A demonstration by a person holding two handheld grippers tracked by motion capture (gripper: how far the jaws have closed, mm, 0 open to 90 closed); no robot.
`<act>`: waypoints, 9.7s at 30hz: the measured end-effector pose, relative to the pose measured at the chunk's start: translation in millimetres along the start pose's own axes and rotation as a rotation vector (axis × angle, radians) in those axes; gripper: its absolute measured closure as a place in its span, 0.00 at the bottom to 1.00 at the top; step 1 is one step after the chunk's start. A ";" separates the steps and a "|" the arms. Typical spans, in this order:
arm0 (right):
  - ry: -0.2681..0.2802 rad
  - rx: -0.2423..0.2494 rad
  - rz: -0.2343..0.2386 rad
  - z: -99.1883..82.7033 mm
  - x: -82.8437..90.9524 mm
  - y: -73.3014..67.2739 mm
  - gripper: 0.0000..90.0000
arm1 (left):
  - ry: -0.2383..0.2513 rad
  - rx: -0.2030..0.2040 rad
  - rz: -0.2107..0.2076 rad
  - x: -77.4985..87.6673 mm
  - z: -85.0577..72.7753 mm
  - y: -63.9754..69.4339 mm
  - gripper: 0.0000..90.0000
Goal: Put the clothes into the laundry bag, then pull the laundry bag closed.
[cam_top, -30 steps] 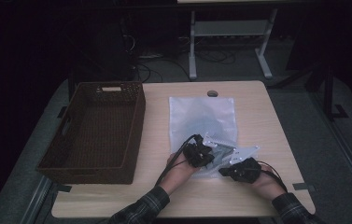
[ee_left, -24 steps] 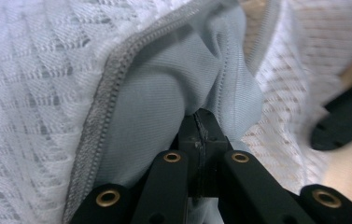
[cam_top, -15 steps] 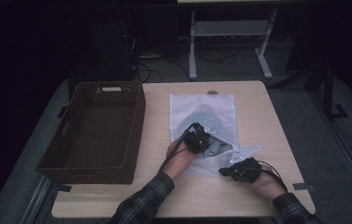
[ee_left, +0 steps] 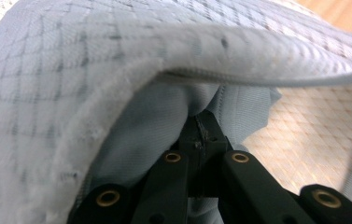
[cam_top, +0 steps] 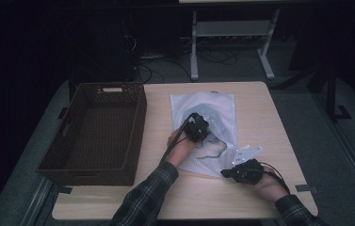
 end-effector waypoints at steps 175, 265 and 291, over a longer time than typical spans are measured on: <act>-0.091 0.184 0.192 158.8 -127.1 42.7 0.83 | 0.102 0.159 -0.088 130.2 -168.2 17.4 0.16; 0.176 0.176 0.157 102.8 -56.7 44.5 0.97 | 0.207 0.246 -0.095 133.3 -137.0 -3.0 0.27; 0.209 0.241 0.175 95.0 -36.4 15.4 0.97 | 0.220 0.279 -0.252 113.1 -123.5 -13.5 0.65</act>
Point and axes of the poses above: each handheld gripper's, and its own axes: x roughly backward along the jaws, z roughly out of its top, y roughly to its right, the point moved 3 cm from there along -x, roughly forward along the jaws, and after that the axes turned 15 degrees about z, right-handed, at the moved point
